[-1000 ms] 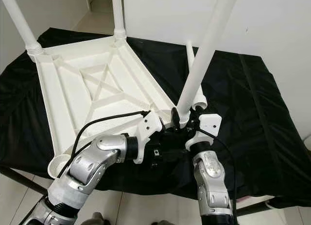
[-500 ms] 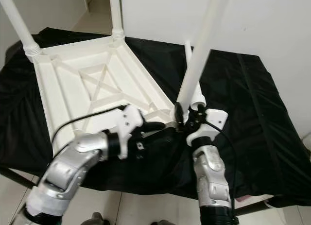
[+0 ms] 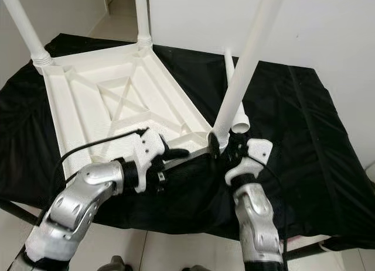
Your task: Building children table
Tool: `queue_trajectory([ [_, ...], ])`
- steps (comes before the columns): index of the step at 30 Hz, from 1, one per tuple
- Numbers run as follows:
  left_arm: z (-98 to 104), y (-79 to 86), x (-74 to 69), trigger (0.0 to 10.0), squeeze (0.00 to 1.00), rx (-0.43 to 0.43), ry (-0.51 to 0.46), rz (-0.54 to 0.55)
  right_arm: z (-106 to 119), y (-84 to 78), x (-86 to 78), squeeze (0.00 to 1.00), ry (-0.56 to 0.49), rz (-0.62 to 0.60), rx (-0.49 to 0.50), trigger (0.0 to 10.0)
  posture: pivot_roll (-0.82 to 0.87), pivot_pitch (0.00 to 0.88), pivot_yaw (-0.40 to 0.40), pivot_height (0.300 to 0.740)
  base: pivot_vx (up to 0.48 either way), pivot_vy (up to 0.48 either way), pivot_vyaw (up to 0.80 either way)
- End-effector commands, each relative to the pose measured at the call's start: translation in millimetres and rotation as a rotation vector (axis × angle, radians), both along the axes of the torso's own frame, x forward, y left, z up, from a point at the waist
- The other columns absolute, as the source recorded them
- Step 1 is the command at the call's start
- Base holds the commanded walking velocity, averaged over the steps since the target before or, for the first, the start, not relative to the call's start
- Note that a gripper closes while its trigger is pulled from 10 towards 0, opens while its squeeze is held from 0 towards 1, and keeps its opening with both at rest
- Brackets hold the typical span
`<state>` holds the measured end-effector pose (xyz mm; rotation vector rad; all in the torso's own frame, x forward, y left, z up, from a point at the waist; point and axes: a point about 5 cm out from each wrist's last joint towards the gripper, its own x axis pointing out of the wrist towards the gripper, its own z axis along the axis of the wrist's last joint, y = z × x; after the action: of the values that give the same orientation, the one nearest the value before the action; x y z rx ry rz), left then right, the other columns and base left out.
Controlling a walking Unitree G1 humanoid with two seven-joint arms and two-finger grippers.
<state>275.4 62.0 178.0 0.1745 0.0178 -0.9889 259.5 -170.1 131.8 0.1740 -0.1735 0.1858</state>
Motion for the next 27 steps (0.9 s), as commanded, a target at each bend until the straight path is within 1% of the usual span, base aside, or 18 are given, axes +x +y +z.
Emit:
queue_trajectory([
  [1,1.2,7.3,10.4,10.0,0.00,-0.023,-0.013,0.149,0.4,-3.9,-2.3,0.00,0.004,-0.009,-0.013,10.0,0.09,0.078,-0.063,0.740,0.000,0.000,0.00],
  [3,5.3,13.4,15.2,10.0,0.00,-0.068,-0.006,0.198,-0.9,-5.7,-4.2,0.00,0.015,-0.017,0.000,2.6,0.09,0.081,-0.068,0.740,0.000,0.000,0.00],
  [4,6.2,15.3,16.1,10.0,0.00,-0.082,-0.003,0.207,-0.6,-5.8,-4.3,0.00,0.015,-0.017,0.004,0.0,0.09,0.083,-0.070,0.740,0.000,0.000,0.00],
  [6,6.1,18.6,16.2,10.0,0.00,-0.082,-0.008,0.205,1.2,-3.7,-1.9,0.00,0.016,-0.003,0.018,0.0,0.09,0.097,-0.078,0.740,0.000,0.000,0.00],
  [11,5.1,20.2,16.3,10.0,0.00,-0.081,-0.006,0.203,2.3,-1.5,0.6,0.00,0.013,0.014,0.018,0.0,0.09,0.102,-0.079,0.740,0.000,0.000,0.00],
  [14,5.4,22.5,21.2,10.0,0.00,-0.089,-0.014,0.267,3.6,-0.9,7.3,0.00,0.018,0.029,0.010,0.0,0.10,0.118,-0.083,0.740,0.000,0.000,0.00],
  [17,5.6,23.0,22.1,10.0,0.00,-0.092,-0.017,0.291,4.5,-2.0,10.1,0.00,0.020,0.027,0.009,0.0,0.10,0.118,-0.082,0.740,0.000,0.000,0.00],
  [18,6.1,22.9,22.5,10.0,0.00,-0.107,-0.017,0.320,5.9,-3.1,13.0,0.00,0.015,0.027,-0.007,4.6,0.10,0.118,-0.084,0.740,0.000,0.000,0.00],
  [19,6.6,22.7,22.1,10.0,0.00,-0.131,-0.010,0.353,8.2,-5.2,18.3,0.00,0.010,0.018,-0.014,10.0,0.10,0.117,-0.087,0.740,0.000,0.000,0.00],
  [20,6.8,22.5,21.8,10.0,0.00,-0.149,-0.004,0.374,9.7,-6.4,21.7,0.00,0.006,0.012,-0.019,10.0,0.10,0.117,-0.087,0.740,0.000,0.000,0.00],
  [21,6.8,22.5,21.8,10.0,0.00,-0.149,-0.004,0.374,9.7,-6.4,21.7,0.00,0.006,0.012,-0.019,10.0,0.10,0.117,-0.087,0.740,0.000,0.000,0.00],
  [22,7.4,21.4,21.1,10.0,0.00,-0.165,-0.001,0.392,12.0,-7.6,26.6,0.00,0.001,0.007,-0.025,10.0,0.11,0.116,-0.090,0.740,0.000,0.000,0.00],
  [23,7.4,21.4,21.1,10.0,0.00,-0.165,-0.001,0.392,12.0,-7.6,26.6,0.00,0.001,0.007,-0.025,10.0,0.11,0.116,-0.090,0.740,0.000,0.000,0.00],
  [25,8.4,17.8,18.7,10.0,0.00,-0.183,0.004,0.404,17.2,-10.0,37.6,0.00,-0.013,-0.005,-0.030,10.0,0.12,0.114,-0.095,0.740,0.000,0.000,0.00],
  [26,8.4,17.8,18.7,10.0,0.00,-0.183,0.004,0.404,17.2,-10.0,37.6,0.00,-0.013,-0.005,-0.030,10.0,0.12,0.114,-0.095,0.740,0.000,0.000,0.00],
  [27,8.4,15.7,17.8,10.0,0.00,-0.181,0.001,0.405,20.7,-14.5,47.4,0.00,-0.018,-0.031,-0.030,10.0,0.13,0.110,-0.098,0.740,0.000,0.000,0.00],
])
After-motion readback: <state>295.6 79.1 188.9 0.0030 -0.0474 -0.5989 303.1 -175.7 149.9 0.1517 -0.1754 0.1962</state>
